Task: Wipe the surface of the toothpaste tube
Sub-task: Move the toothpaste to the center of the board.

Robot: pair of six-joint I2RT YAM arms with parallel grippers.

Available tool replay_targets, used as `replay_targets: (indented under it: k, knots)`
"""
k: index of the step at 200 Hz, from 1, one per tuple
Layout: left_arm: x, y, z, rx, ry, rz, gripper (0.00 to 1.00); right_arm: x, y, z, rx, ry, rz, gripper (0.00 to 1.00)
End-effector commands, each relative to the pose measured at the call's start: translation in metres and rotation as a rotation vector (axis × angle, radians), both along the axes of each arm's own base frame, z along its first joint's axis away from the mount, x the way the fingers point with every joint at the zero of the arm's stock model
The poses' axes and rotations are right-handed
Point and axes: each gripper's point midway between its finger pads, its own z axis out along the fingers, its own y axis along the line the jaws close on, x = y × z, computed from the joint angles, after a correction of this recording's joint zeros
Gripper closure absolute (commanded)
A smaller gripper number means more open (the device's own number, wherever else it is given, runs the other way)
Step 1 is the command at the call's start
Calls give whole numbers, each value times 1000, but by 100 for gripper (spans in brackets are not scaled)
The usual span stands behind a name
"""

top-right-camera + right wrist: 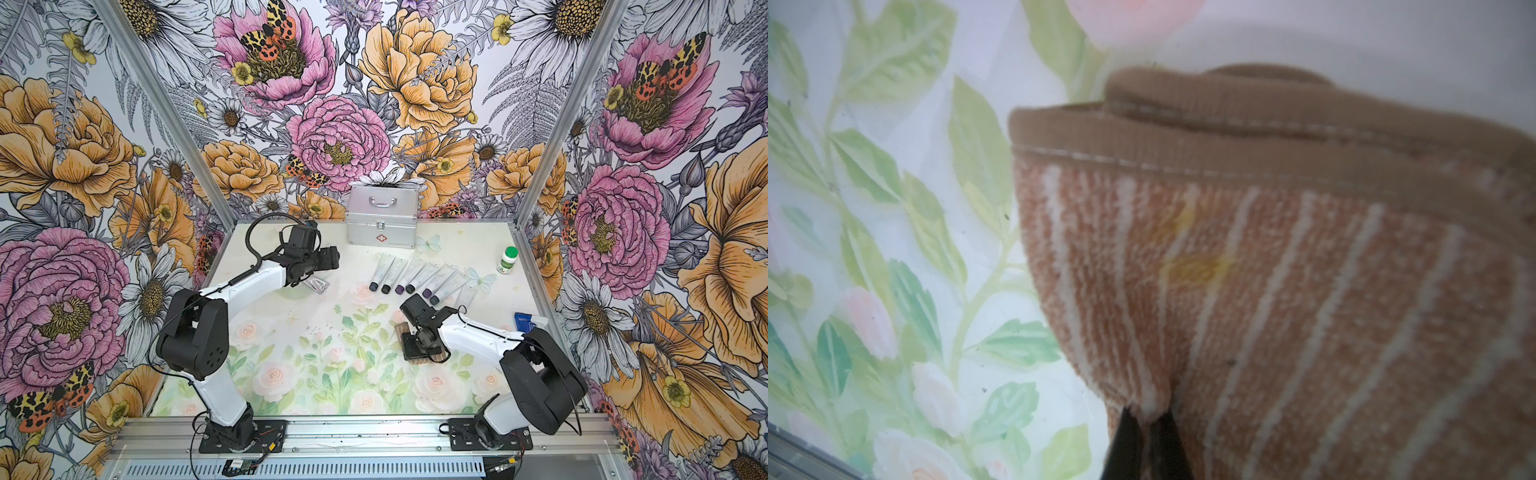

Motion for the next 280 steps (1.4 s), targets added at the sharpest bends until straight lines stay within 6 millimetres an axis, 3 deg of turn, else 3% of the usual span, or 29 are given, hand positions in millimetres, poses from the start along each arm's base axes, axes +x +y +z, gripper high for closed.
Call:
replay_targets:
  k: [1, 40, 44, 61, 104, 141, 180, 229, 280]
  knots:
    - [-6, 33, -16, 17, 65, 83, 13, 8, 2, 3, 3, -25, 2, 100]
    - [8, 71, -21, -11, 83, 172, 12, 8, 2, 3, 1, -23, 2, 100]
    - [8, 75, -38, -4, 118, 181, 12, 7, 2, 2, 0, -22, 1, 100]
    - [13, 89, -45, -14, 133, 208, 12, 7, 1, 2, 1, -20, 1, 100]
    - [23, 108, -60, -21, 161, 234, 12, 5, 0, 0, -1, -15, 1, 100]
    - [31, 121, -56, -21, 146, 247, 12, 5, -1, -1, -5, -10, 1, 100]
    - [44, 126, -60, -48, 147, 233, 11, 4, -2, 0, -2, -11, 0, 100]
    - [60, 113, -66, -99, 147, 161, 12, 1, -7, -5, -15, -3, -7, 100]
    - [59, 102, -70, -123, 161, 123, 13, 2, -12, -6, -18, -5, -14, 100]
